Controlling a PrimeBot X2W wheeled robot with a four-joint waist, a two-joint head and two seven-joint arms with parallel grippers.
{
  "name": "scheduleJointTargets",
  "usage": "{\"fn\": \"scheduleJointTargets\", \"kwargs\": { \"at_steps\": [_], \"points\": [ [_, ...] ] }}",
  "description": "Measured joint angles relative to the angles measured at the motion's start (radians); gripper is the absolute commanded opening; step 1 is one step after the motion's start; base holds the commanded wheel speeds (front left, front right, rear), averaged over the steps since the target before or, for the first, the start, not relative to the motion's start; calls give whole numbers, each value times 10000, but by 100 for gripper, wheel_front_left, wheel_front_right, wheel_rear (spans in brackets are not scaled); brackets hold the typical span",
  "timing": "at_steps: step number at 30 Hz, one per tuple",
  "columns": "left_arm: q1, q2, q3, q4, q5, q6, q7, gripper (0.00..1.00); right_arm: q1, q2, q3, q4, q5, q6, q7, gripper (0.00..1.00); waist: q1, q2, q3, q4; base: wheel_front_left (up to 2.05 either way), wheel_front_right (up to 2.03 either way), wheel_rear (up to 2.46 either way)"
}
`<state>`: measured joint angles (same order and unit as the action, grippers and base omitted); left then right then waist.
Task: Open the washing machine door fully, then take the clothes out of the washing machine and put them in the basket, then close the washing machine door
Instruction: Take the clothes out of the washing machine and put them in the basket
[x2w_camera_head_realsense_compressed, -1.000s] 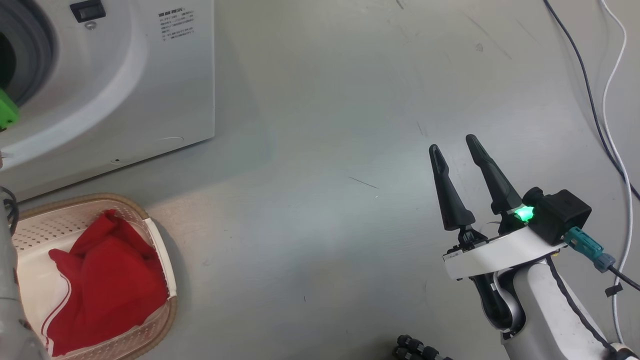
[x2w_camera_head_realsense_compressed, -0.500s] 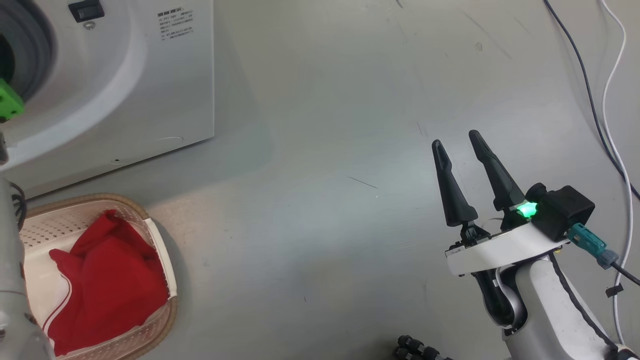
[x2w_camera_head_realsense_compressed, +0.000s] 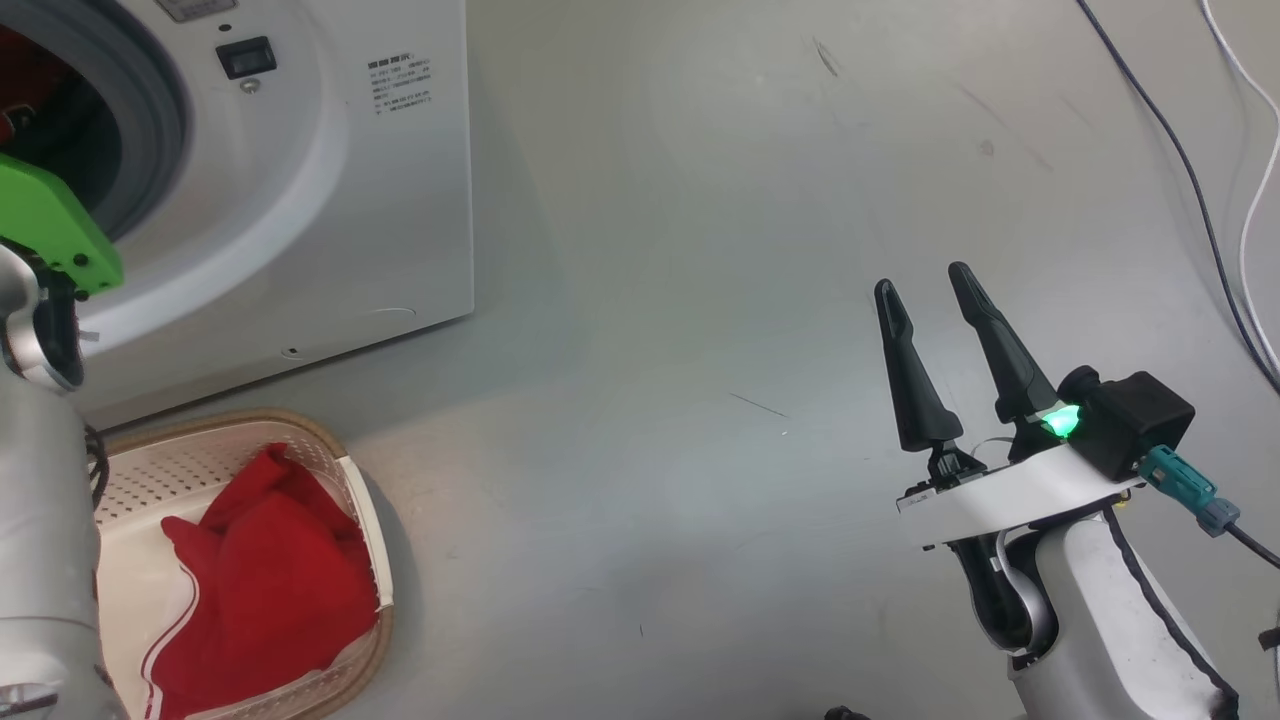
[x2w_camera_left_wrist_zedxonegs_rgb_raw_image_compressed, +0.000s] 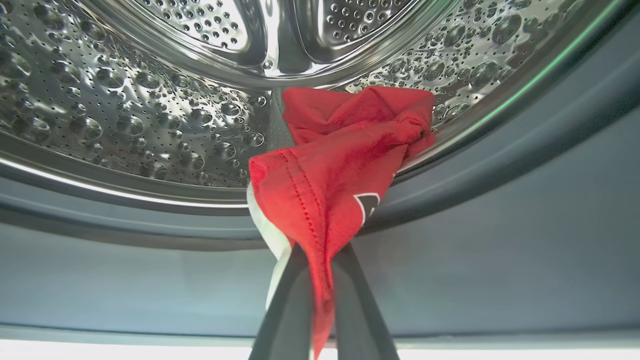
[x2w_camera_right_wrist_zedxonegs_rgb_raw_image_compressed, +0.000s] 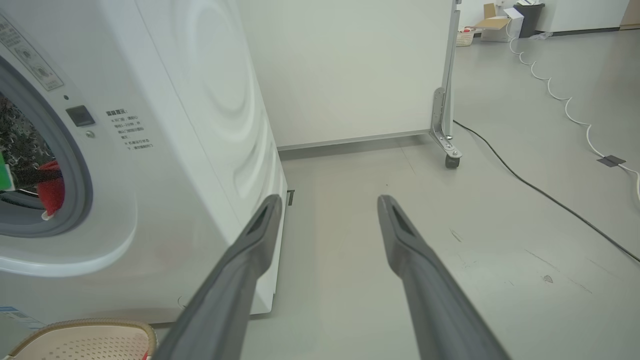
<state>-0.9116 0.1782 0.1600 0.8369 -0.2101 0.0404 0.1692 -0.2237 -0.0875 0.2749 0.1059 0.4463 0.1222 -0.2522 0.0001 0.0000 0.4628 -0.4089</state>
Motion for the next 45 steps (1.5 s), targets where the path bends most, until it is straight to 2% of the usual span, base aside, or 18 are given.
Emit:
{"fn": "scheduleJointTargets", "kwargs": {
  "at_steps": [10, 19, 35, 45],
  "points": [
    [1058, -113, -313, 320, 96, -569, -965, 0, 75, -44, -104, 230, -92, 0, 0, 100, 0, 0, -942, 359, 0, 0, 0],
    [2251, -690, -673, 343, 100, -1083, -2013, 0, 647, -186, -326, 372, -194, 0, 0, 100, 0, 0, -2035, 810, 0, 0, 0],
    [4104, -993, -1264, -274, 479, -1292, -3739, 0, 1579, -278, -435, 462, -288, 0, 0, 100, 0, 0, -3544, 1845, 0, 0, 0],
    [4531, -1091, -1388, -1557, 667, -1202, -4169, 0, 1755, -326, -573, 303, -372, 0, 0, 100, -1, 0, -3884, 2473, 0, 0, 0]
  ]
}}
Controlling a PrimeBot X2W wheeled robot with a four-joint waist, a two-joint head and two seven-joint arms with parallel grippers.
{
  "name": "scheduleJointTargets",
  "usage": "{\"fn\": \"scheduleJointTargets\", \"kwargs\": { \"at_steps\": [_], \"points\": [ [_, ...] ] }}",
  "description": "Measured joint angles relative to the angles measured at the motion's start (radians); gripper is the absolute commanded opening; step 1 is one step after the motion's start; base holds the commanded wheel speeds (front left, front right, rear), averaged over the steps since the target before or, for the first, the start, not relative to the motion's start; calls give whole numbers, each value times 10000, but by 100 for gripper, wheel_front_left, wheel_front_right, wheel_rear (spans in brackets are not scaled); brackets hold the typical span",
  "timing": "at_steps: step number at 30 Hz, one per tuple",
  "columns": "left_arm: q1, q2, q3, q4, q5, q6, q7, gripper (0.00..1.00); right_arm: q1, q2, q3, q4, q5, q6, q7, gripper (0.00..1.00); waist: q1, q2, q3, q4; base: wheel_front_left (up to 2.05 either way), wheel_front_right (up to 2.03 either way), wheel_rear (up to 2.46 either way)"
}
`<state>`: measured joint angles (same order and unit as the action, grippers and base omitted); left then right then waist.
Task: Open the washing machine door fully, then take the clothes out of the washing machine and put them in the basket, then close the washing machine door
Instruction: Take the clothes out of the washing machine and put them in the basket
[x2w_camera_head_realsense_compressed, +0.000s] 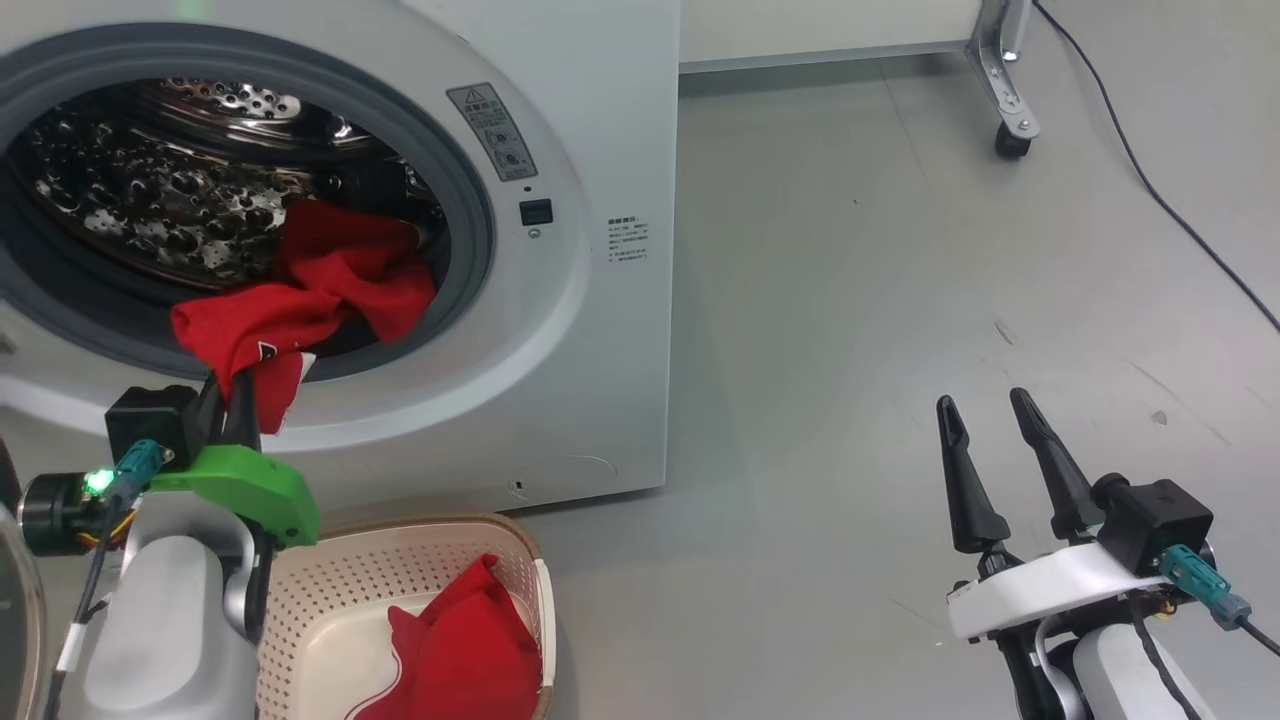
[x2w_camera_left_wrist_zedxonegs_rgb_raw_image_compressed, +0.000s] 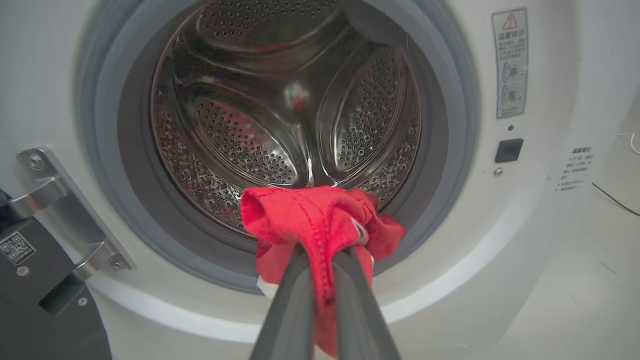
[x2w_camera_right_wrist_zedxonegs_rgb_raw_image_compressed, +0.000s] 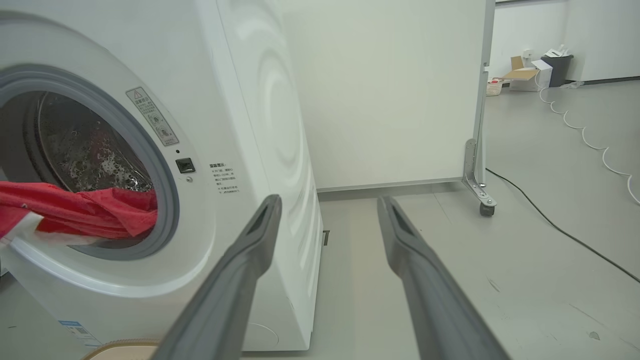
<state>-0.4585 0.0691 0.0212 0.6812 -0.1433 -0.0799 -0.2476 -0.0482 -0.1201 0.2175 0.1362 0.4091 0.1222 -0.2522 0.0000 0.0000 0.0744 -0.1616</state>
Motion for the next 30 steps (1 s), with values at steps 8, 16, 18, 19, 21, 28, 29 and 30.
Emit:
{"fn": "scheduleJointTargets", "kwargs": {
  "at_steps": [8, 16, 18, 19, 21, 28, 29, 30],
  "points": [
    [383, -100, -203, -1340, 307, 144, -15, 0, 156, 6, 38, -56, -58, 0, 0, 100, 0, 0, -130, 237, 0, 0, 0],
    [599, -159, -221, -2842, 307, 226, -17, 0, 159, 8, 6, -119, -58, 0, 0, 100, 0, 0, -133, 321, 0, 0, 0],
    [601, -161, -249, -3294, 343, 259, -44, 0, 164, 8, -6, -121, -58, 0, 0, 100, 0, 0, -129, 346, 0, 0, 0],
    [606, -161, -259, -3484, 420, 282, -44, 0, 165, 10, -6, -121, -58, 0, 0, 100, 0, 0, -129, 357, 0, 0, 0],
    [625, -165, -267, -3852, 439, 318, -44, 0, 167, 10, -4, -121, -58, 0, 0, 100, 0, 0, -132, 379, 0, 0, 0],
    [981, -194, -263, -4709, 437, 430, -46, 0, 171, 13, -4, -121, -58, 0, 0, 100, 0, 0, -181, 415, 0, 0, 0],
    [1072, -194, -278, -4746, 437, 430, -46, 0, 172, 13, -4, -121, -58, 0, 0, 100, 0, 0, -187, 418, 0, 0, 0],
    [1168, -194, -307, -4752, 437, 430, -46, 0, 173, 13, -2, -121, -58, 0, 0, 100, 0, 0, -191, 420, 0, 0, 0]
  ]
}}
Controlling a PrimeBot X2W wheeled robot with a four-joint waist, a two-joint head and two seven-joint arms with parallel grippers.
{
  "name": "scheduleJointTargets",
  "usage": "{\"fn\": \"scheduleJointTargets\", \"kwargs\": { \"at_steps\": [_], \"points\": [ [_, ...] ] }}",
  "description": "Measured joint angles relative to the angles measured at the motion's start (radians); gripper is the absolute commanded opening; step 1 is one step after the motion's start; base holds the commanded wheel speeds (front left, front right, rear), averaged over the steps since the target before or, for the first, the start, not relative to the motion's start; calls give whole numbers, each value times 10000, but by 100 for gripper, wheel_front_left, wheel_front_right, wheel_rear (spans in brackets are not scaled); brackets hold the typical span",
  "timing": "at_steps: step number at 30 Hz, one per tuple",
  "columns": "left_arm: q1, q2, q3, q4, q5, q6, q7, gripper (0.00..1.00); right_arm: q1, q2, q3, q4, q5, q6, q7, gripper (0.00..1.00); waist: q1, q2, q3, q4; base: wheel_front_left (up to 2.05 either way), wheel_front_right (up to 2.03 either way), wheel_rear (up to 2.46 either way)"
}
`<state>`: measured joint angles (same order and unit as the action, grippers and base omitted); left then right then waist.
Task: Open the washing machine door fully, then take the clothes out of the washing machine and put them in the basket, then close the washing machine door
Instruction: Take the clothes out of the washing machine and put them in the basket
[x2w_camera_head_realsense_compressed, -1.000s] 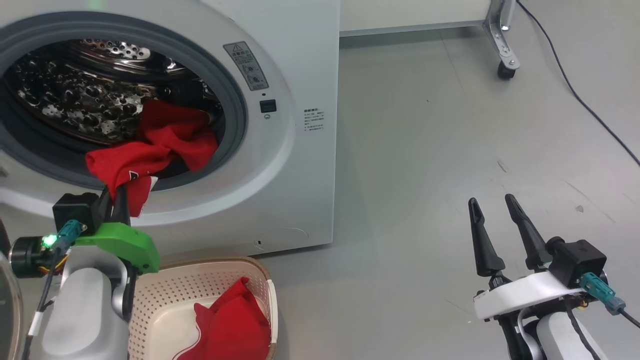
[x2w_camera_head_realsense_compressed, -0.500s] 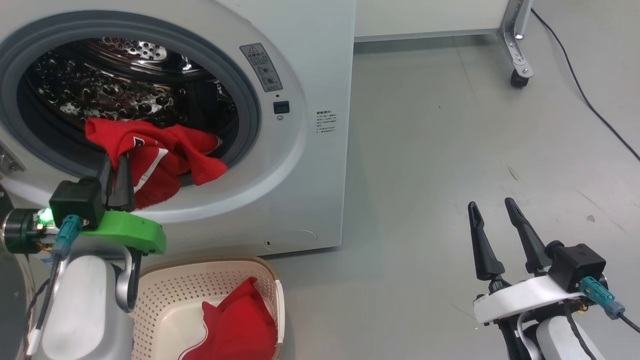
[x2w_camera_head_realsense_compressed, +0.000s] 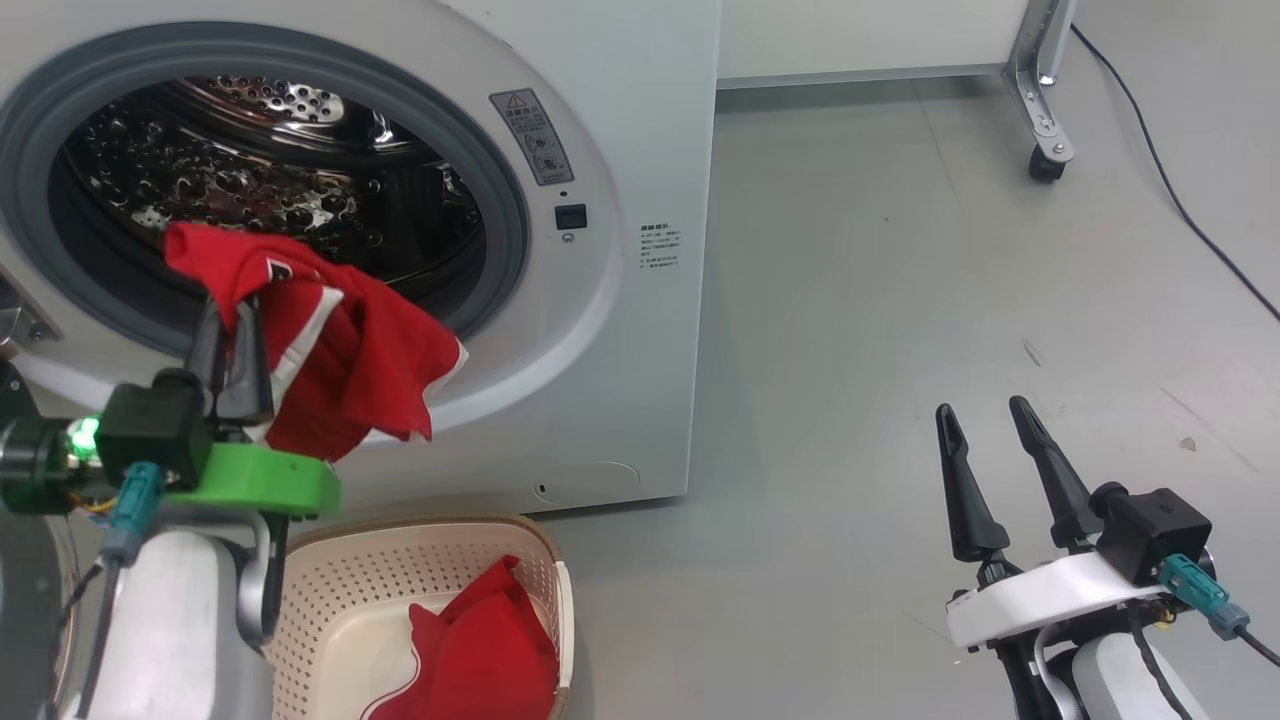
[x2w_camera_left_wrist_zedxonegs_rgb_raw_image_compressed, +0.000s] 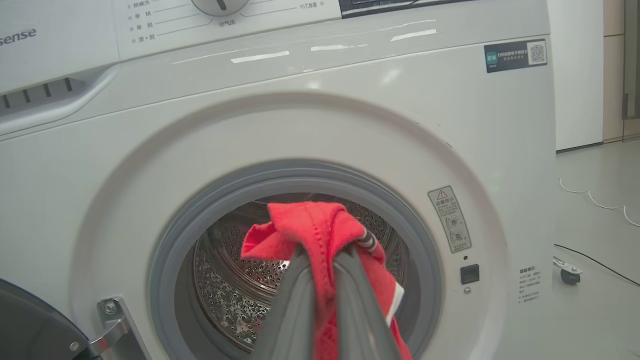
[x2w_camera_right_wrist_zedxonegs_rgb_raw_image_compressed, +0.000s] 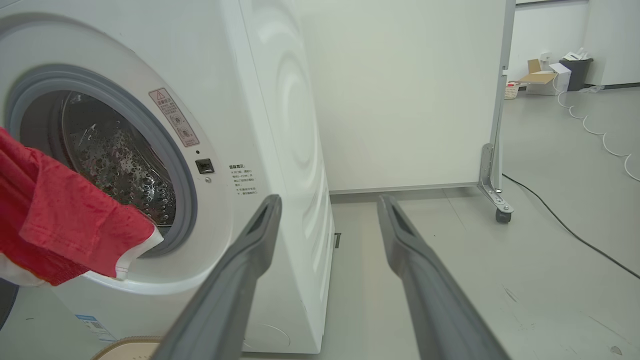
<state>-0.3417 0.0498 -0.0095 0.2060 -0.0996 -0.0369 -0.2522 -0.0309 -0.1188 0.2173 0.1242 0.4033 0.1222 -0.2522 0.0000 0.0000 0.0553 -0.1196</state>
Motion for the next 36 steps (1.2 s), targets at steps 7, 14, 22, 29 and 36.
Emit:
{"fn": "scheduleJointTargets", "kwargs": {
  "at_steps": [7, 14, 22, 29, 36],
  "points": [
    [786, -6, -240, 61, 0, -4, 0, 0, 13, -2, 4, -17, -2, 0, 0, 100, 0, 0, 38, -10, 0, 0, 0],
    [1391, -4, -575, 153, 176, -35, 125, 0, 50, -15, 4, -48, -13, 0, 0, 100, 0, 0, 168, -14, 0, 0, 0],
    [1805, -4, -763, 491, 297, -35, 729, 0, 49, -81, -10, -140, -15, 0, 0, 100, 0, 0, 411, 17, 0, 0, 0],
    [2090, -4, -834, 930, 297, -27, 1191, 0, 45, -88, 48, -140, -15, 0, 0, 100, 0, 0, 546, 18, 0, 0, 0],
    [2143, 15, -888, 1127, 332, 12, 1505, 0, -21, -98, 178, -186, -15, 0, 0, 100, 0, 0, 856, -83, 0, 0, 0]
  ]
}}
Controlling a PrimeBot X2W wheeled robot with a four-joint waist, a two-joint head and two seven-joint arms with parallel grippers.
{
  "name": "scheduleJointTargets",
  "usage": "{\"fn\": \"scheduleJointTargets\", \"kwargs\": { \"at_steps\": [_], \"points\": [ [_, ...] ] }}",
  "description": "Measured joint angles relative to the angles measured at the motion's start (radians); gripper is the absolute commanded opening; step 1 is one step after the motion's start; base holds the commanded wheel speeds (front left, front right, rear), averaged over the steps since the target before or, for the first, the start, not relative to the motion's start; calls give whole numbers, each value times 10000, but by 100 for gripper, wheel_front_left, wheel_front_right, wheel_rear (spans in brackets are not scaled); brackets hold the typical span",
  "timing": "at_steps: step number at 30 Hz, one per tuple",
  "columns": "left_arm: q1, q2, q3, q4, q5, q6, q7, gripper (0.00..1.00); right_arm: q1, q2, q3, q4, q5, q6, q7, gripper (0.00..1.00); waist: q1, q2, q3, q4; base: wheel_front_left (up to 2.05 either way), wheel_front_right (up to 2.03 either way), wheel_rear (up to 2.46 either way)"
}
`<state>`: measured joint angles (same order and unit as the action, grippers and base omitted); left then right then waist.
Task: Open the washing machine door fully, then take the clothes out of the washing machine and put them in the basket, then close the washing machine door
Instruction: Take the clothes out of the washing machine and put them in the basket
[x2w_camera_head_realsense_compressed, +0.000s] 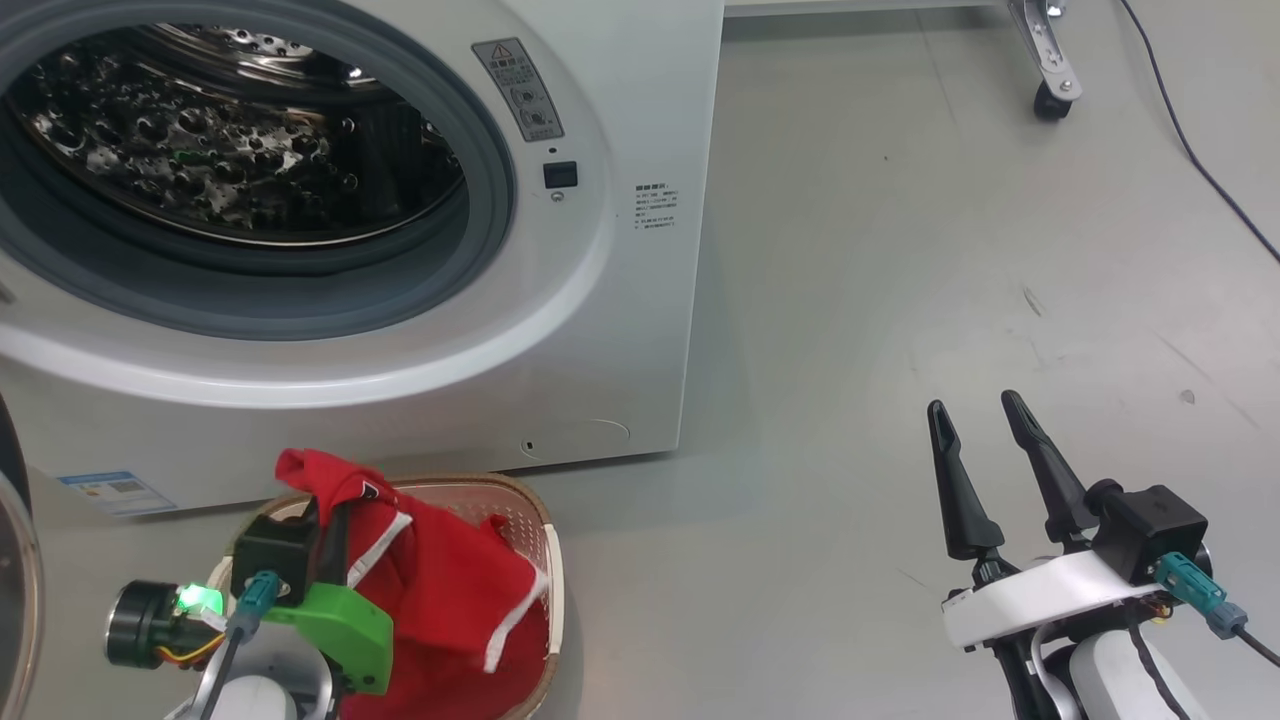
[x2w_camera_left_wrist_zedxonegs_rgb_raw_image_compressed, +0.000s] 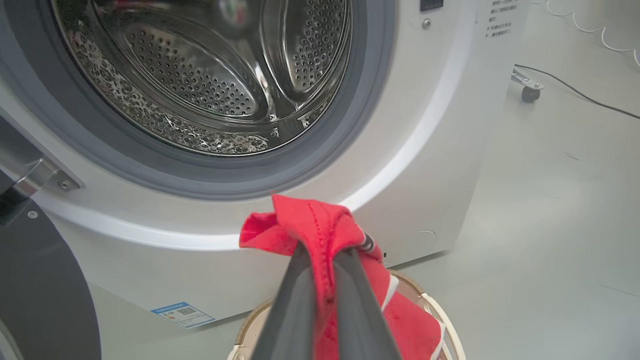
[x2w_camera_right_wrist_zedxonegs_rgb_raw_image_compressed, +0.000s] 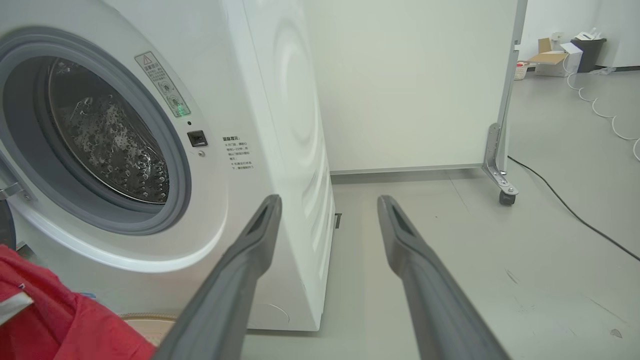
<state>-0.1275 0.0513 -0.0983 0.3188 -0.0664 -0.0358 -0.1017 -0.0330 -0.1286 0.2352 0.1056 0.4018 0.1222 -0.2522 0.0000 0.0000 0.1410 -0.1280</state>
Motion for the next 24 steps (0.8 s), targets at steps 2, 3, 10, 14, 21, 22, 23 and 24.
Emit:
{"fn": "scheduleJointTargets", "kwargs": {
  "at_steps": [2, 3, 10, 14, 21, 22, 23, 24],
  "points": [
    [0, -6, 2, 50, -13, 0, 54, 0, -4, 2, 12, -12, 0, 0, 0, 100, 0, 0, 99, -39, 0, 0, 0],
    [0, -6, 0, 86, -17, 0, 102, 0, -10, -2, 21, -23, 0, 0, 0, 100, 0, 0, 154, -59, 0, 0, 0],
    [-10, -8, -2, 472, -33, 19, 343, 0, -272, -13, 159, -100, 2, 0, 0, 100, 0, 0, 606, -239, 0, 0, 0],
    [-42, -10, 36, 844, -69, 54, 495, 0, -408, -36, 255, -136, 4, 0, 0, 100, 0, 0, 907, -385, 0, 0, 0],
    [-451, 8, 330, 1469, -244, 63, 731, 0, -687, -67, 405, -211, 6, 0, 0, 100, 0, 0, 1477, -735, 0, 0, 0],
    [-563, 15, 372, 1582, -311, 88, 777, 0, -709, -79, 403, -217, 13, 0, 0, 100, 0, 0, 1564, -797, 0, 0, 0],
    [-656, 29, 416, 1668, -334, 104, 828, 0, -725, -90, 403, -224, 19, 0, 0, 100, 0, 0, 1650, -858, 0, 0, 0],
    [-746, 33, 474, 1768, -374, 130, 836, 0, -748, -102, 405, -226, 19, 0, 0, 100, 0, 0, 1737, -920, 0, 0, 0]
  ]
}}
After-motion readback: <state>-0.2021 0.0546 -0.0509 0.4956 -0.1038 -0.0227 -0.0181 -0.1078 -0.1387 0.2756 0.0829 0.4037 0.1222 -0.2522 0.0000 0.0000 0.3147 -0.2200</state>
